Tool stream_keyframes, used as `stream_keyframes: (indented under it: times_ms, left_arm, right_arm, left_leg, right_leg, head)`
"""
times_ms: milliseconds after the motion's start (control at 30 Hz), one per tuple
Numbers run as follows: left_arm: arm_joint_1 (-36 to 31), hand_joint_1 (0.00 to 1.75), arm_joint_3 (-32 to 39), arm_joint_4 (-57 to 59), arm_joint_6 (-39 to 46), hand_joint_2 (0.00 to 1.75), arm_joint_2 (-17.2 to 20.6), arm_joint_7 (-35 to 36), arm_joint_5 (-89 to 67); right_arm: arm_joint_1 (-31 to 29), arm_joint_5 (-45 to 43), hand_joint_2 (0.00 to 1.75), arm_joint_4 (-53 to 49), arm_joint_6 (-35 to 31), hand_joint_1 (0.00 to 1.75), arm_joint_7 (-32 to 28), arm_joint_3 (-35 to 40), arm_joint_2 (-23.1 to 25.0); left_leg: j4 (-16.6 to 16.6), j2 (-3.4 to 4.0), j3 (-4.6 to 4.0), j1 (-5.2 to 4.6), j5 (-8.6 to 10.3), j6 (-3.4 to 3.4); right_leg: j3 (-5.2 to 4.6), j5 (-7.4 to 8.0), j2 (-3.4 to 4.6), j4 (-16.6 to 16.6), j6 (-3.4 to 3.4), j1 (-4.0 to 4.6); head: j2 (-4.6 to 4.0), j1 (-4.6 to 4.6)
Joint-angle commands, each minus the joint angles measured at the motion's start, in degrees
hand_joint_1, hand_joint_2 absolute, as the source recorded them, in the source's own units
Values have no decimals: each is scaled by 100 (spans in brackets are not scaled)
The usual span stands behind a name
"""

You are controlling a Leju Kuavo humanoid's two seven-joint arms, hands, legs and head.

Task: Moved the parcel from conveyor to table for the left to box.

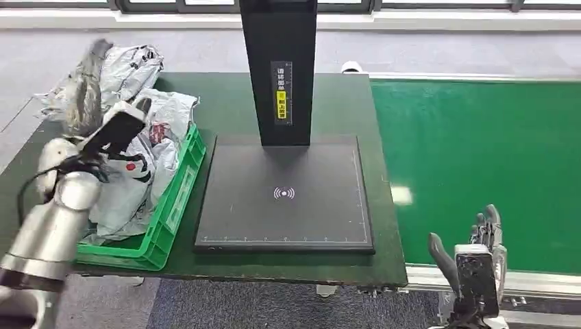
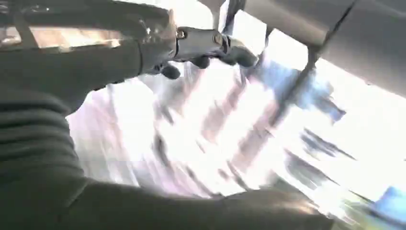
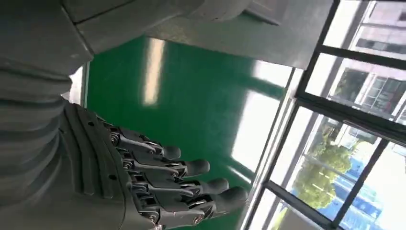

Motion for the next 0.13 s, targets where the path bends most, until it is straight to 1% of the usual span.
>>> stream_keyframes:
  times_ms: [33, 100, 133]
  left_arm:
    - [1727, 0, -464, -51, -675, 175, -2173, -578, 1883]
    - [1807, 0, -767, 351, -909, 175, -2428, -533, 2155]
    - [1819, 0, -818, 405, -895, 175, -2451, -586, 2167]
  right_arm:
    - [-591, -633, 175, 1191, 122, 0, 15, 241, 183]
    - [-640, -705, 175, 1247, 149, 0, 62, 349, 309]
    - [-642, -703, 175, 1252, 137, 0, 55, 387, 315]
  left_leg:
    - [-20, 0, 31, -5, -2, 12]
    - [-15, -1, 27, -6, -8, 18]
    - [-11, -3, 20, -6, -10, 18]
  right_leg:
    - [38, -5, -23, -26, 7, -1]
    - [33, -10, -23, -25, 12, -2]
    - [29, -13, -23, -20, 16, -4]
  head:
    - [2, 0]
    - [2, 0]
    - [0, 0]
